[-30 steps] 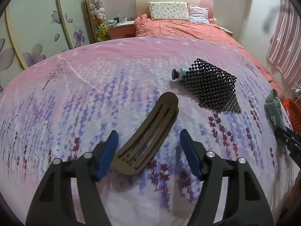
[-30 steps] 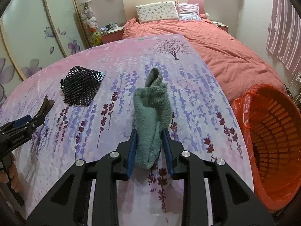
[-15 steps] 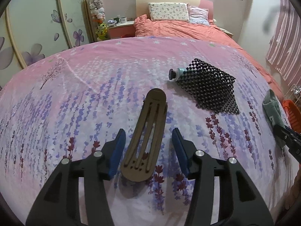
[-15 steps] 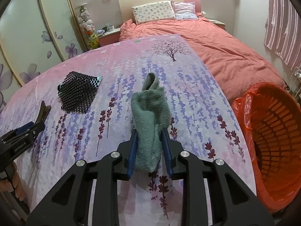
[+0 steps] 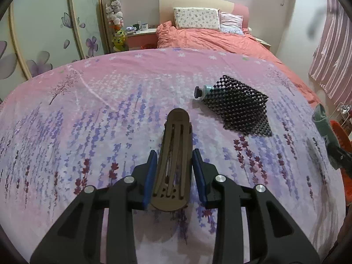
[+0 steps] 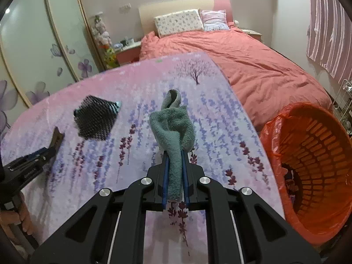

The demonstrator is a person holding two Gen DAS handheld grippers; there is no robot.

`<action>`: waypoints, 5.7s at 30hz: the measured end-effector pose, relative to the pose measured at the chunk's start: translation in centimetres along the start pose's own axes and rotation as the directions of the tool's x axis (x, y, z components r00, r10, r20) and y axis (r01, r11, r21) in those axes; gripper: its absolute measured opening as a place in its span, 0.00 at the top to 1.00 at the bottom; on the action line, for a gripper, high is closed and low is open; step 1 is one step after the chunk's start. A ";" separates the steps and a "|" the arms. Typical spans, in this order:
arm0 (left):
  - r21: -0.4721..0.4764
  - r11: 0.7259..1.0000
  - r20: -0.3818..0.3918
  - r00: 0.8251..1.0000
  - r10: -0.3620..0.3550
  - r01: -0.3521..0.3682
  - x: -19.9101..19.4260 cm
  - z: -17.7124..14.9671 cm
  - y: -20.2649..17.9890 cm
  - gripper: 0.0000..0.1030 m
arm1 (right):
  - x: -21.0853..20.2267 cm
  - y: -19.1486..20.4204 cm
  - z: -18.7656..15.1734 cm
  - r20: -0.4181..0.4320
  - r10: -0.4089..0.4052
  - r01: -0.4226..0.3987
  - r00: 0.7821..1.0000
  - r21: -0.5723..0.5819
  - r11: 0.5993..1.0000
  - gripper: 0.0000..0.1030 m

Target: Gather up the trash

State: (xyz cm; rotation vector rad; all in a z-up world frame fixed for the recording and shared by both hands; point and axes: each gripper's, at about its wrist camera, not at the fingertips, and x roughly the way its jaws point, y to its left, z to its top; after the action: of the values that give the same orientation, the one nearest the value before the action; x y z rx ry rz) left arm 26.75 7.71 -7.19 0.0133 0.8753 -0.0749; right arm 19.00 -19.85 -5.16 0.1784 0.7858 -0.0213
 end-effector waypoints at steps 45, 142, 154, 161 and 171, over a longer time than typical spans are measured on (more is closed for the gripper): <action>0.331 0.797 -0.009 0.846 -0.533 0.505 -9.6 -1.0 -32.1 0.68 | -8.4 -19.5 -1.9 0.138 -0.190 0.144 0.972 0.292 0.946 0.88; 0.038 0.999 -0.003 1.000 -0.010 0.010 4.9 8.3 -6.1 0.15 | 3.9 1.2 0.6 -0.063 -0.168 0.169 0.984 0.016 0.985 0.91; 0.010 1.000 -0.083 0.996 0.015 -0.015 7.3 7.4 -5.5 0.73 | 3.9 0.7 0.5 -0.063 -0.143 0.146 0.988 0.036 0.989 0.91; 0.086 0.996 -0.059 0.998 -0.005 0.010 3.0 2.2 -2.4 0.73 | 2.8 0.3 -0.4 -0.061 -0.059 0.061 0.996 0.024 0.998 0.92; 0.082 0.997 -0.024 1.000 -0.011 0.013 -1.1 -2.0 0.1 0.45 | -0.3 1.3 -2.1 -0.017 0.026 -0.026 1.000 -0.026 0.999 0.50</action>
State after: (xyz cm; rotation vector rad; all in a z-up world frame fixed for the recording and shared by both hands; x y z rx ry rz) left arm 24.50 7.91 -7.60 0.0861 0.8951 -0.1222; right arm 17.41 -18.25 -6.17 0.1641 0.7998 0.0149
